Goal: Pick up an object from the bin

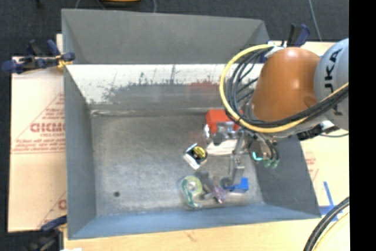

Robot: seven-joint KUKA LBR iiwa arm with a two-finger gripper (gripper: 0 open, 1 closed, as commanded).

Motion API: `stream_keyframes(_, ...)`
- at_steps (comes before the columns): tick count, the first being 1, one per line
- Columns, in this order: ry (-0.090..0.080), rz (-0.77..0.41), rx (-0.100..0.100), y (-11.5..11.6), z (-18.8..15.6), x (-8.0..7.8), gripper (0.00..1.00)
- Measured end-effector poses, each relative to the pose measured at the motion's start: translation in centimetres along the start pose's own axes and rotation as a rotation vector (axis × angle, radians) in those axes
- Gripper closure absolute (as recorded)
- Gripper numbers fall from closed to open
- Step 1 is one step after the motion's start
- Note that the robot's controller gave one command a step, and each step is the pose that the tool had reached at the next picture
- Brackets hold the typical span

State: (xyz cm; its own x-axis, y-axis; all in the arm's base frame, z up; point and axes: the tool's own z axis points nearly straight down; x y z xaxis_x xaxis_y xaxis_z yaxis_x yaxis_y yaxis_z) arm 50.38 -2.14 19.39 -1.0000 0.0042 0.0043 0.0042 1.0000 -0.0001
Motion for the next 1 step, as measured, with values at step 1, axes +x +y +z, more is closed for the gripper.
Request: stream_keyframes(1, -0.001, 0.005, 0.001, -4.68, 10.93, 2.95, 0.00)
